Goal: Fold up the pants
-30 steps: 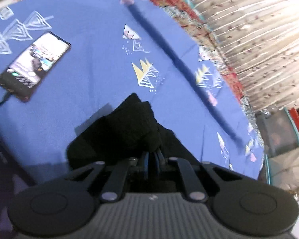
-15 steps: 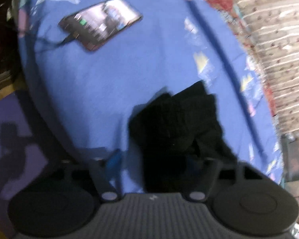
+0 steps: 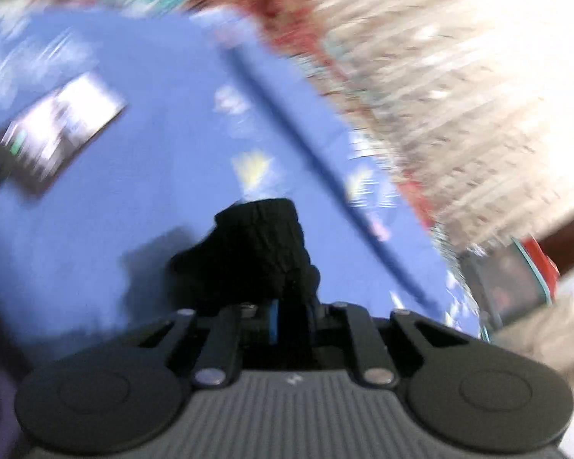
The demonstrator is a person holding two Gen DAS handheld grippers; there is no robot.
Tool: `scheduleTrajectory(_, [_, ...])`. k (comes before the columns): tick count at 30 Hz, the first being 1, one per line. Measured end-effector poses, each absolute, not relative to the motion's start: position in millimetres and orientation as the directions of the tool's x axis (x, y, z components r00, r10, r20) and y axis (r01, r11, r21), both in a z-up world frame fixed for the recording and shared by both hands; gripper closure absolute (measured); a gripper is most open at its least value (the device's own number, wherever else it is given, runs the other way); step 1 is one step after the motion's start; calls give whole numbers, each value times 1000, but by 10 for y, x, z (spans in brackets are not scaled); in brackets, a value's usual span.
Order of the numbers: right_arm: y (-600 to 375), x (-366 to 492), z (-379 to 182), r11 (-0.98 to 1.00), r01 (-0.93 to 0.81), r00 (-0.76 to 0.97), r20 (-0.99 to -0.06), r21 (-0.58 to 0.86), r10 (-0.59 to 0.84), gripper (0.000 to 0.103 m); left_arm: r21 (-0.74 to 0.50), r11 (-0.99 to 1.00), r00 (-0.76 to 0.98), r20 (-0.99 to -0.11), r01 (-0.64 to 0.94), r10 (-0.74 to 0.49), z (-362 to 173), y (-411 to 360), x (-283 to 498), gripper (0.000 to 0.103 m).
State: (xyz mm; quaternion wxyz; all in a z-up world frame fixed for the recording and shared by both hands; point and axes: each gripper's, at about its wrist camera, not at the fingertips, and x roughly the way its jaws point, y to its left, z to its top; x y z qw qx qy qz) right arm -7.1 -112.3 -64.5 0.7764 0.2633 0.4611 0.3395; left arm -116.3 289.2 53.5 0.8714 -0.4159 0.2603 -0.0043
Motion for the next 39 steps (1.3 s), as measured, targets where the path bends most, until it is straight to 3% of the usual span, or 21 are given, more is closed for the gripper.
scheduleTrajectory(3, [-1089, -60, -645, 633, -281, 345, -540, 721, 768, 74, -681, 695, 853, -485, -232, -190, 490, 2807, -1121, 91])
scheduleTrajectory(7, [-1076, -105, -594, 633, -303, 355, -532, 713, 769, 72, -633, 591, 703, -695, -500, -151, -45, 2953, -1149, 93])
scheduleTrajectory(12, [-1690, -180, -445, 568, -279, 485, -397, 774, 779, 59, -677, 515, 701, -688, -526, -188, -125, 2979, -1406, 89])
scheduleTrajectory(13, [-1898, -213, -416, 559, -253, 536, -367, 789, 761, 59, -686, 507, 705, -682, -522, -197, -61, 2999, -1443, 81])
scheduleTrajectory(14, [-2108, -260, -397, 555, -226, 590, -341, 800, 732, 59, -696, 495, 711, -674, -520, -201, 1, 3037, -1461, 71])
scheduleTrajectory(16, [-2613, -440, -358, 562, -163, 714, -296, 811, 635, 59, -679, 492, 736, -668, -544, -108, 217, 3102, -1545, 60])
scheduleTrajectory(19, [-3346, -820, -338, 582, -28, 875, -261, 813, 407, 57, -618, 517, 739, -672, -593, 45, 492, 3121, -1517, 62])
scheduleTrajectory(21, [-3751, -1071, -410, 570, 86, 933, -267, 817, 241, 53, -612, 540, 758, -647, -578, 78, 682, 3068, -1393, 62])
scheduleTrajectory(26, [-4297, -1383, -830, 506, 311, 934, -357, 804, -7, 51, -593, 708, 778, -621, -383, -98, 874, 2326, -834, 62])
scheduleTrajectory(32, [-4477, -1226, -1262, 372, 304, 949, -314, 877, -35, 50, -561, 816, 585, -713, -144, -387, 559, 1069, -246, 64])
scheduleTrajectory(36, [-4623, -980, -1277, 380, 265, 960, -279, 886, -18, 50, -468, 883, 459, -793, -41, -400, 297, 473, -139, 69])
scheduleTrajectory(39, [-4745, -880, -1320, 375, 259, 963, -267, 890, -31, 51, -395, 916, 385, -858, -73, -339, 37, 318, -40, 81])
